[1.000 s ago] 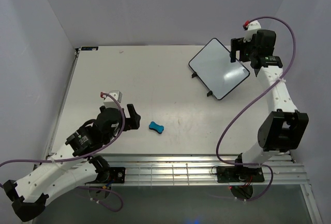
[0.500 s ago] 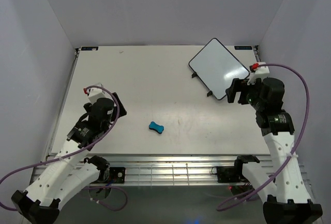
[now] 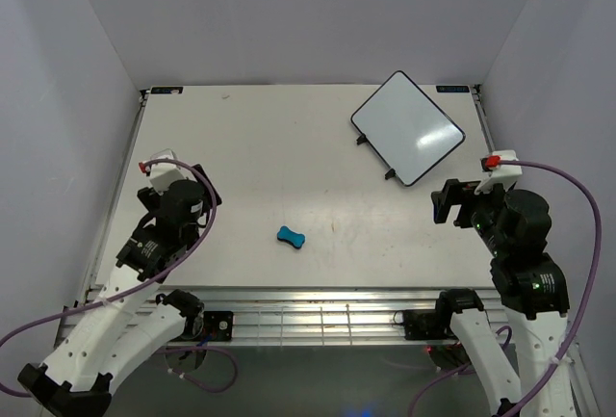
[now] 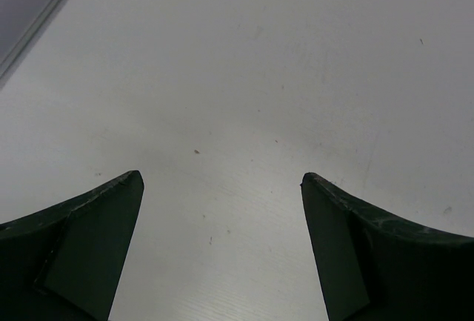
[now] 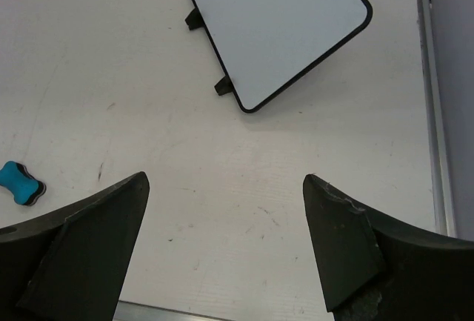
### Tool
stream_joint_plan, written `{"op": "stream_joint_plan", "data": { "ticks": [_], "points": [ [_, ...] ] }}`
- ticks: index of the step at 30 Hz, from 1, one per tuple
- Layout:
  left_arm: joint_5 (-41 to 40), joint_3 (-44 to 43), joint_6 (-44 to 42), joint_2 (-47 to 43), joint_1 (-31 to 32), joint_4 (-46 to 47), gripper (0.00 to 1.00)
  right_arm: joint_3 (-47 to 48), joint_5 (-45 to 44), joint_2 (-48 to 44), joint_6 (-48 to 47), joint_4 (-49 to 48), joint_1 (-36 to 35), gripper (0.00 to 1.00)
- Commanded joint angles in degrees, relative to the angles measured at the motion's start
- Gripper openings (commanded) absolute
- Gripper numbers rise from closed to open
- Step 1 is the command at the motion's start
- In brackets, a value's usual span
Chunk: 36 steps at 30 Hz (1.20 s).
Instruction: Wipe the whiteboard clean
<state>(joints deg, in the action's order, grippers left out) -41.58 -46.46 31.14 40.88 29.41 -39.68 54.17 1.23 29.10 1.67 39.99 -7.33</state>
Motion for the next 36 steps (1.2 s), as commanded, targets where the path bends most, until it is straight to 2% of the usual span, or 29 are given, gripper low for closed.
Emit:
{"op": "stream_joint_plan", "data": {
  "ticks": [1, 6, 13, 24, 36],
  "points": [
    [-8.0, 1.4, 0.8, -2.4, -0.3, 1.9, 0.98, 0.0, -5.5, -2.6, 1.9, 0.9, -0.7, 0.9],
    [-1.8, 3.9, -1.0, -4.9, -0.5, 4.3, 0.98, -1.0, -6.1, -3.3, 0.5, -0.5, -2.6, 0.9],
    [0.3, 4.3, -2.1, -3.3, -0.5, 4.8, 0.98, -5.1, -15.3, -5.3, -1.0, -3.7, -4.9, 0.9],
    [7.4, 8.1, -7.4, -6.5, -0.5, 10.3, 0.98, -11.3, -17.1, -8.8, -0.2, -7.8, -5.1, 0.9],
    [8.2, 8.3, -7.9, -6.5, -0.5, 10.9, 0.98, -13.1, -17.6, -8.9, 0.8, -9.0, -5.1, 0.9]
  ]
}}
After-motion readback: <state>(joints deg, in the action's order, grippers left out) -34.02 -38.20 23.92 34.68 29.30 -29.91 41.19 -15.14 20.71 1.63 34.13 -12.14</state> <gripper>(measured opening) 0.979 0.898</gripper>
